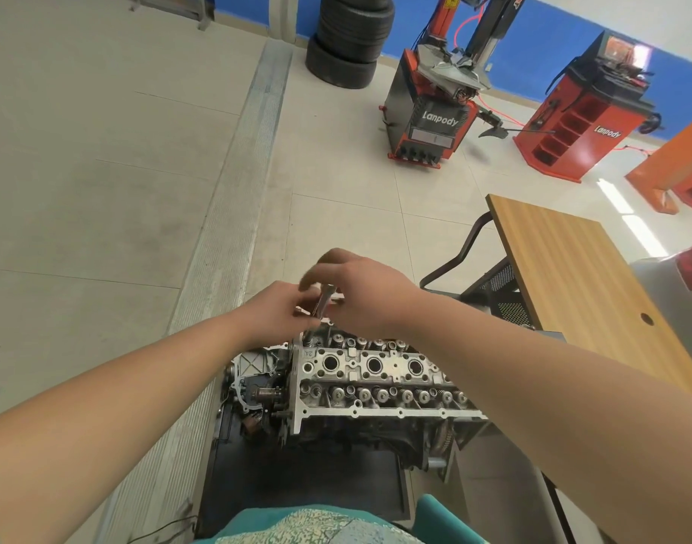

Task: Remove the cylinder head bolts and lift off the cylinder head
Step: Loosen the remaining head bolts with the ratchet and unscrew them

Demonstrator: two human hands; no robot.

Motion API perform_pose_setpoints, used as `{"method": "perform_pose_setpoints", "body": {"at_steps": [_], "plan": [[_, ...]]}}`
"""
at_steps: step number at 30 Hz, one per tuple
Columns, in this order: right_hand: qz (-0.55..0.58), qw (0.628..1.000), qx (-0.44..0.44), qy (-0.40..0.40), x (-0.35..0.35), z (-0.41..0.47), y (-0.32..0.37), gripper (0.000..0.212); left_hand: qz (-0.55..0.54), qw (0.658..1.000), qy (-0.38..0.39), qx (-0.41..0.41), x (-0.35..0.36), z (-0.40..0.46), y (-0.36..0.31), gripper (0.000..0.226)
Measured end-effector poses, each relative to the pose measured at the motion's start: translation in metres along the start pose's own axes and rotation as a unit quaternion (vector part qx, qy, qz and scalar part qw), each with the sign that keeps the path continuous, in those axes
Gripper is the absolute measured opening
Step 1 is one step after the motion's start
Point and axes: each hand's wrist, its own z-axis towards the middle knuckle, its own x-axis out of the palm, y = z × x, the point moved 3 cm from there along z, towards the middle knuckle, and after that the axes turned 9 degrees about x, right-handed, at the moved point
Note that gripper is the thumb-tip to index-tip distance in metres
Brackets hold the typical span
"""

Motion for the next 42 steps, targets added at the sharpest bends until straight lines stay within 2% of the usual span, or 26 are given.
{"method": "perform_pose_setpoints", "body": {"at_steps": [1, 4, 7, 8, 10, 12, 15, 18, 21, 24, 29, 34, 40, 42], "plan": [[0.018, 1.0, 0.02, -0.013, -0.001, 0.001, -0.001, 0.043, 0.011, 1.0, -0.007, -0.004, -0.002, 0.001, -0.001, 0.015], [-0.065, 0.99, 0.116, -0.045, 0.003, 0.006, -0.003, 0.039, 0.021, 0.999, -0.03, 0.016, -0.001, 0.006, -0.006, 0.033], [-0.119, 0.987, 0.097, -0.046, 0.006, 0.005, 0.0, 0.015, 0.016, 0.999, -0.022, 0.04, 0.002, 0.005, -0.01, 0.04], [-0.104, 0.991, 0.075, -0.032, 0.005, 0.004, 0.0, 0.015, 0.003, 0.999, -0.012, 0.042, 0.003, 0.004, -0.009, 0.043], [-0.043, 0.999, 0.027, 0.001, 0.002, 0.002, -0.001, 0.031, -0.009, 1.0, 0.001, 0.026, 0.003, 0.0, -0.006, 0.046], [0.001, 1.0, 0.011, -0.005, -0.001, 0.001, 0.001, 0.032, 0.016, 1.0, 0.008, 0.016, 0.001, 0.001, -0.001, 0.042], [-0.007, 0.997, 0.071, -0.02, 0.004, 0.005, -0.001, 0.044, 0.02, 1.0, 0.013, -0.002, 0.001, 0.002, -0.003, 0.018], [-0.051, 0.989, 0.137, -0.025, 0.01, 0.01, -0.002, 0.03, 0.031, 0.999, 0.011, 0.005, 0.001, 0.005, -0.002, 0.04], [0.012, 0.99, 0.137, -0.037, 0.008, 0.008, -0.002, 0.006, 0.135, 0.988, 0.069, -0.042, 0.003, 0.007, 0.01, 0.055], [0.065, 0.985, 0.136, -0.088, -0.005, 0.004, -0.006, 0.009, 0.244, 0.953, 0.165, -0.067, 0.014, 0.007, 0.027, 0.067], [0.126, 0.969, 0.135, -0.164, -0.028, -0.006, -0.015, 0.007, 0.235, 0.94, 0.227, -0.097, 0.03, 0.011, 0.04, 0.065], [0.133, 0.966, 0.142, -0.169, -0.025, -0.014, -0.024, 0.01, 0.219, 0.949, 0.204, -0.099, 0.031, 0.018, 0.046, 0.045], [0.148, 0.963, 0.151, -0.17, -0.015, -0.028, -0.03, 0.011, 0.181, 0.964, 0.176, -0.081, 0.032, 0.014, 0.046, 0.068], [0.175, 0.957, 0.156, -0.172, -0.01, -0.036, -0.033, 0.009, 0.167, 0.969, 0.159, -0.088, 0.032, 0.008, 0.047, 0.066]]}}
